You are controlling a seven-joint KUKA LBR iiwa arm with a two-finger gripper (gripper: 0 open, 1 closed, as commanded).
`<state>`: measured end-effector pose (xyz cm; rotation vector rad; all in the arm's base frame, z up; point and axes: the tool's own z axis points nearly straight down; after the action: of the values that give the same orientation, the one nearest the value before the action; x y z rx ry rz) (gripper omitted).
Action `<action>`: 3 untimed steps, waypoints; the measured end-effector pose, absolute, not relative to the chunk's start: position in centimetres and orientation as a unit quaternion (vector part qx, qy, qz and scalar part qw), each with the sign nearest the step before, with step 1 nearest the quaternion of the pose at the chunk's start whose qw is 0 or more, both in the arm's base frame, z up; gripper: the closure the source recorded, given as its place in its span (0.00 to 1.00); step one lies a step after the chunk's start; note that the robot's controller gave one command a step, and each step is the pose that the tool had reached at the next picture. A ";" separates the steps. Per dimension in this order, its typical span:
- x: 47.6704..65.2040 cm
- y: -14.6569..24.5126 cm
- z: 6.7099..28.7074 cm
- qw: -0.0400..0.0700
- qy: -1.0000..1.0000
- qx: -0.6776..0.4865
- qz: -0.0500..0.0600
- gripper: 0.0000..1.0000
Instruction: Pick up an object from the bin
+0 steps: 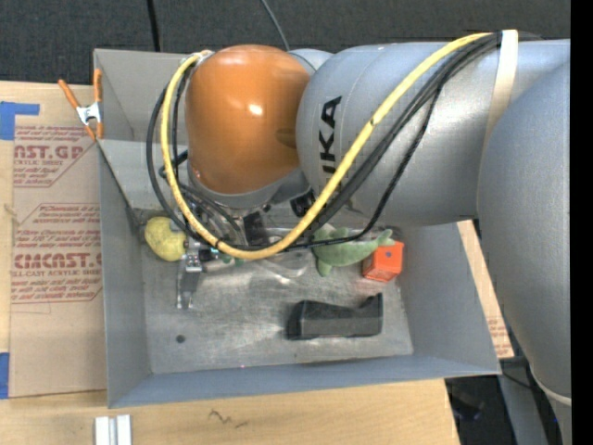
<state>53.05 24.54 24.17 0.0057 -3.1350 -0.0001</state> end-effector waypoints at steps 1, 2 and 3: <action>53.3 24.4 24.6 0.000 -1.000 0.000 -0.001 0.00; 56.6 24.7 15.1 -0.003 -1.000 0.013 -0.002 0.00; 58.0 16.9 15.3 0.000 -1.000 0.005 -0.001 0.00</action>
Offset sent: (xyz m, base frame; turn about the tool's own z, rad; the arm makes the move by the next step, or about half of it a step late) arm 0.0606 0.0001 -0.1717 -0.0392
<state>57.98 16.89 15.29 0.0144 -3.1413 -0.0020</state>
